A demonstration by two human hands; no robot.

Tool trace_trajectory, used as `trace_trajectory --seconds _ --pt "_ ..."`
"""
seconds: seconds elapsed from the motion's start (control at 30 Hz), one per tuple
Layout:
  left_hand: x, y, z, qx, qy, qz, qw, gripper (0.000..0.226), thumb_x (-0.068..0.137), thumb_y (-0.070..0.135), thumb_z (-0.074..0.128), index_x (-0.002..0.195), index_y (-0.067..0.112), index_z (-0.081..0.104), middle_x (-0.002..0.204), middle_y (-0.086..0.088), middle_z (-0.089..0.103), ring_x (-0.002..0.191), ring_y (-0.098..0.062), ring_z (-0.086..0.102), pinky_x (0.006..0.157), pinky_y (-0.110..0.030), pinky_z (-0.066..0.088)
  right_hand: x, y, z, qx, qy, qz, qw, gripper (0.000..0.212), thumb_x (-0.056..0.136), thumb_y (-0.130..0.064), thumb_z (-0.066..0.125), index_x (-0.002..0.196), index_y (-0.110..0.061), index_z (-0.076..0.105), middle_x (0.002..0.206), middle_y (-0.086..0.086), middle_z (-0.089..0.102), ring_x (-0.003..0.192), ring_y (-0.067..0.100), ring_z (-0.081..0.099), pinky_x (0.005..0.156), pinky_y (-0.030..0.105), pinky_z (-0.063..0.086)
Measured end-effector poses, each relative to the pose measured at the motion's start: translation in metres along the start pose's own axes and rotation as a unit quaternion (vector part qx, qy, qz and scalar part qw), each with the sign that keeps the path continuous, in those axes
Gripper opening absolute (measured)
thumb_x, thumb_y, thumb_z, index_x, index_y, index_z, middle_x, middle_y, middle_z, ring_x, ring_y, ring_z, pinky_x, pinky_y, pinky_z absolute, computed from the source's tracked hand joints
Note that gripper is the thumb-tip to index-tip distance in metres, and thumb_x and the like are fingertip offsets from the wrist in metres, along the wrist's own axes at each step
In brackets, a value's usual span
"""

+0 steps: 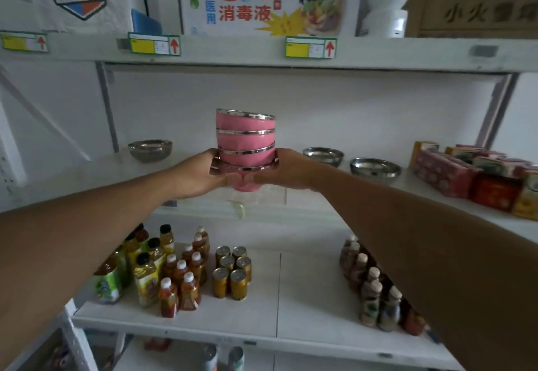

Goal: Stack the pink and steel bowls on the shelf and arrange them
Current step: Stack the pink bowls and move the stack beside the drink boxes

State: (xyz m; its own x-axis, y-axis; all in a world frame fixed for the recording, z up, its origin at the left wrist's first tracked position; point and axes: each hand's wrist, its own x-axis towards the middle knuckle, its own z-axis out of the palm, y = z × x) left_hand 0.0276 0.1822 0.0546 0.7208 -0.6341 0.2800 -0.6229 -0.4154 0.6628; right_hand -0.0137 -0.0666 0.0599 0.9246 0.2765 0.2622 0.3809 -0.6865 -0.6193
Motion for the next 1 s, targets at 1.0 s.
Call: trace_trajectory --seconds 1.0 --pt "0.233 0.180 0.316 0.004 -0.171 0.137 0.976 0.040 0.101 -0.002 0.065 0.093 0.033 0.049 0.091 0.015 0.060 0.080 0.003 0.060 0.056 0.002 0.044 -0.265 0.177 -0.206 -0.070 0.162 0.228 0.958 0.033 0.089 -0.030 0.083 0.103 -0.057 0.069 0.094 -0.033 0.073 0.079 -0.013 0.068 0.057 0.006 0.050"
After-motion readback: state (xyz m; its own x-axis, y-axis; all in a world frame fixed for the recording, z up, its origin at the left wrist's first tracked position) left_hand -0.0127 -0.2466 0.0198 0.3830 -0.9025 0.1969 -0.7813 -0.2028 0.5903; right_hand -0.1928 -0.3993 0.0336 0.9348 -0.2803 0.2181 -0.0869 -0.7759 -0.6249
